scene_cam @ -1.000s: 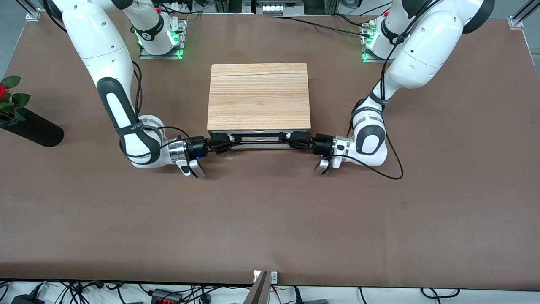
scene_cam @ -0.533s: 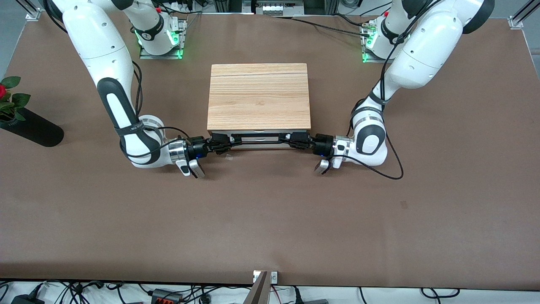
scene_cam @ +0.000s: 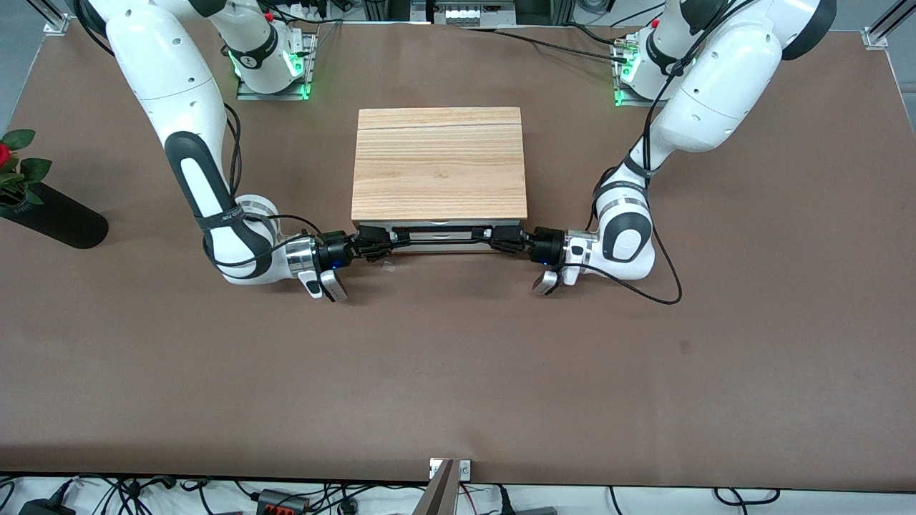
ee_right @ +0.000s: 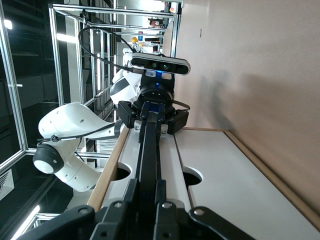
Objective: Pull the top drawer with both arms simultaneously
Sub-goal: 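Pull the handle outward with both grippers to slide the drawer open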
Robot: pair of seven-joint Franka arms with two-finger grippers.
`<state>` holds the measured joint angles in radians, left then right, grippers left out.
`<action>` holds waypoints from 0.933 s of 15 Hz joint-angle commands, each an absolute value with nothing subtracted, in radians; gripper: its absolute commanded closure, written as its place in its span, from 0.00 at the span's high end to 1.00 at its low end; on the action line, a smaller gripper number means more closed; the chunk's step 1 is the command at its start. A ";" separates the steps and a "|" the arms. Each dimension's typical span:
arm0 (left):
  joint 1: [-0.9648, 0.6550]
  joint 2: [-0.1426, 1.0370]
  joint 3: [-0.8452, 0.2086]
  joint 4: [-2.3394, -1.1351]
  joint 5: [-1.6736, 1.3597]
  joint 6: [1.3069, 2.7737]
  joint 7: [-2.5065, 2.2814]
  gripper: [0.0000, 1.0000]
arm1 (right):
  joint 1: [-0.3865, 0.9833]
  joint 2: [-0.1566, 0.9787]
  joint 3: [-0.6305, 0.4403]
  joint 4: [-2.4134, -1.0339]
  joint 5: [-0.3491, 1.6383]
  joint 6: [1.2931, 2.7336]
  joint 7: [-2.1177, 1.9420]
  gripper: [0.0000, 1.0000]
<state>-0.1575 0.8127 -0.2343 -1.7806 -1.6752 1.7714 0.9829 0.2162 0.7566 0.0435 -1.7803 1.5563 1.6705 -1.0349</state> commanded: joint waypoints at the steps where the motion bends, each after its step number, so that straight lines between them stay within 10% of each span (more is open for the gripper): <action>1: -0.156 0.811 -0.242 -1.786 -1.709 1.752 0.994 0.16 | 0.213 0.747 0.044 -1.792 1.582 1.681 -1.091 0.00; 14: -0.158 0.896 -0.232 -1.648 -1.726 1.839 0.974 0.14 | 0.213 0.802 0.043 -1.672 1.629 1.713 -1.088 0.00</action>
<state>-0.1557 0.8324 -0.2327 -1.7303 -1.6987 1.8047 0.9908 0.2159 0.7693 0.0418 -1.7421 1.5940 1.7066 -1.0410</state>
